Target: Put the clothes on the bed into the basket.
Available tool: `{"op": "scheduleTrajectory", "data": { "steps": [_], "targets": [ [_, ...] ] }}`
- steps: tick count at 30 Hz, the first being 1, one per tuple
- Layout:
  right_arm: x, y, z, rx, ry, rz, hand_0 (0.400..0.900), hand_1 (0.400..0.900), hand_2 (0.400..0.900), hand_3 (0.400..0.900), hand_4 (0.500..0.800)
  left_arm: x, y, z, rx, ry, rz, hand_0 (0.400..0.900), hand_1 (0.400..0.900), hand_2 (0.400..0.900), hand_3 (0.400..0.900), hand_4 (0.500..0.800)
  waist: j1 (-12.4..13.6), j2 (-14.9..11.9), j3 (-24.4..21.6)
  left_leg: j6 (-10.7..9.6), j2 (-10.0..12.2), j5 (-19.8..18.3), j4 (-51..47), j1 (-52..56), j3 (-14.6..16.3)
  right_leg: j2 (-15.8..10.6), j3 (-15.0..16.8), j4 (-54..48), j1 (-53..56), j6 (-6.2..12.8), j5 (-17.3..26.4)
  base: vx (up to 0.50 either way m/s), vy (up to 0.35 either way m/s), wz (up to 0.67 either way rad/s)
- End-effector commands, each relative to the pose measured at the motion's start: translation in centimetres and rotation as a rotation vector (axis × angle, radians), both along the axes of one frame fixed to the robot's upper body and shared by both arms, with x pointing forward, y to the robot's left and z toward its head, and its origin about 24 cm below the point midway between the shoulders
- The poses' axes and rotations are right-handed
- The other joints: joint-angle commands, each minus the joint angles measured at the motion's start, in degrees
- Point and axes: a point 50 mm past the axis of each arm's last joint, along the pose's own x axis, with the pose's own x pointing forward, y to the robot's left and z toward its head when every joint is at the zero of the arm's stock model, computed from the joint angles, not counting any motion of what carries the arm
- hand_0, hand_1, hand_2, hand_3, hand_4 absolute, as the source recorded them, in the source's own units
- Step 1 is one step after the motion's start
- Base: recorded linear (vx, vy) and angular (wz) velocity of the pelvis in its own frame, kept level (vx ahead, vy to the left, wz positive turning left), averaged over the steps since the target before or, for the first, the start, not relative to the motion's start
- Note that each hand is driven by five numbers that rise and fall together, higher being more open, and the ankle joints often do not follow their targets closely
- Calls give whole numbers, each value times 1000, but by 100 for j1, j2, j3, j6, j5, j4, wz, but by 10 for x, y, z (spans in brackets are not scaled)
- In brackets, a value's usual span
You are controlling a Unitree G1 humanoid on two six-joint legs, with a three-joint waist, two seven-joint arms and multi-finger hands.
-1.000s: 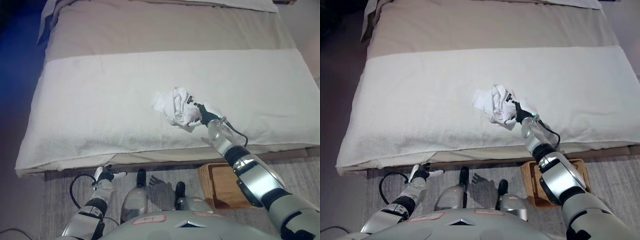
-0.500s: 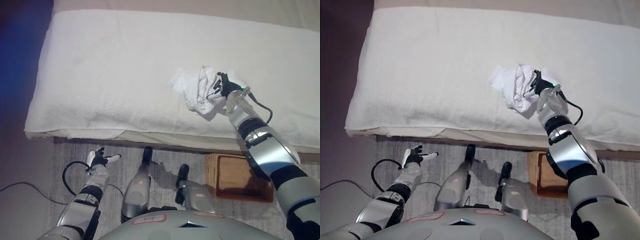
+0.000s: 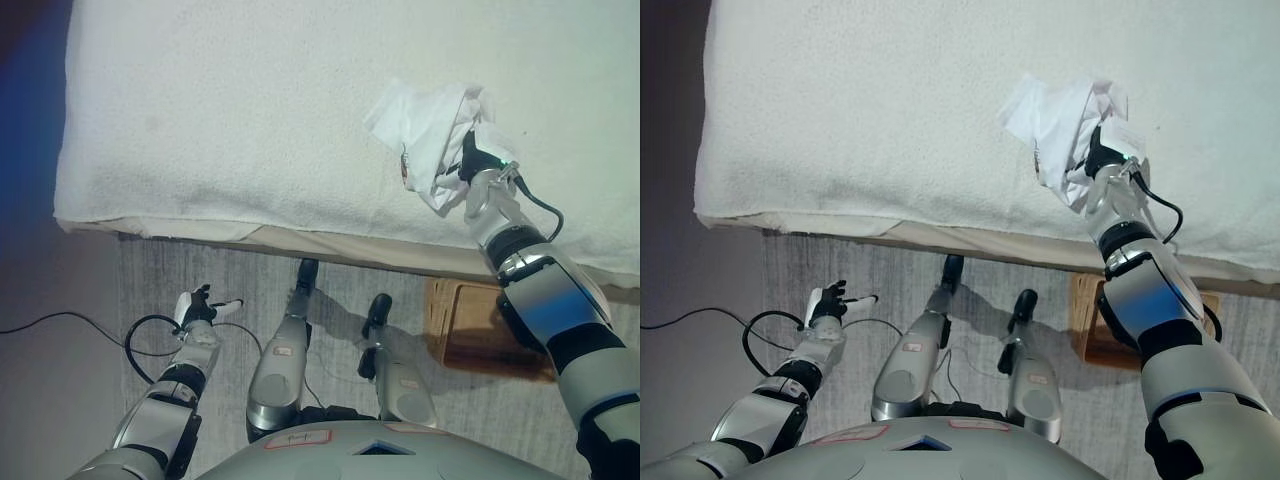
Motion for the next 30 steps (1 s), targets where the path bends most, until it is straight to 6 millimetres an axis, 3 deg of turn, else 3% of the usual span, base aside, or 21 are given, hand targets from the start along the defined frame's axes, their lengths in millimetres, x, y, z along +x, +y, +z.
{"op": "scheduleTrajectory", "data": {
  "steps": [1, 2, 5, 12, 18, 24, 30],
  "targets": [
    [-1, 26, -9, -28, -9, 112, 900, 900, 900, 900, 800, 3, 7, 4, 71, -8, 26, 900, 900, 900, 900, 800, -14, -42, -59, 184, -254, -299, -47, 75, 400, -110, 314, -3, -190, 167, 175, 18, 1, -10],
    [-1, 26, -9, -28, -9, 112, 400, 400, 400, 400, 500, 3, 7, 4, 71, -8, 26, 900, 900, 900, 900, 800, -14, -44, -62, 184, -254, -300, -47, 74, 401, -111, 314, -3, -191, 167, 174, 16, -3, -10],
    [-7, 58, -25, 30, -1, 200, 400, 400, 400, 400, 500, 12, 7, 8, 87, -14, 44, 900, 900, 900, 900, 800, -153, -130, -82, 185, -218, -338, -47, 114, 449, -85, 363, -3, -208, 142, 168, -5, -15, -11],
    [-14, 71, -38, 70, 13, 232, 400, 400, 400, 400, 500, 9, 11, 6, 98, 17, 65, 900, 900, 900, 900, 800, -270, -205, -70, 187, -161, -364, -47, 202, 502, -56, 396, -3, -166, 115, 166, -26, -17, -8],
    [-21, 62, -49, 102, 33, 190, 400, 400, 400, 400, 500, 0, 15, 2, 107, 48, 68, 900, 900, 900, 900, 800, -325, -251, -101, 192, -99, -407, -47, 359, 572, -15, 465, -3, -85, 80, 153, -27, -29, -8],
    [-56, 52, -99, 149, 179, 122, 400, 400, 400, 400, 500, -8, 12, -4, 96, 90, 47, 900, 900, 900, 900, 800, -455, -251, -341, 251, -83, -603, -47, 859, 702, 3, 577, -3, 330, 46, 38, 26, -37, -11],
    [-104, 15, -146, 163, 361, -54, 400, 400, 400, 400, 500, -15, 11, -10, 85, 131, 19, 900, 900, 900, 900, 800, -682, -232, -678, 290, -69, -828, -47, 1486, 905, 51, 766, -3, 807, 18, -93, 27, -35, -21]
  ]
}}
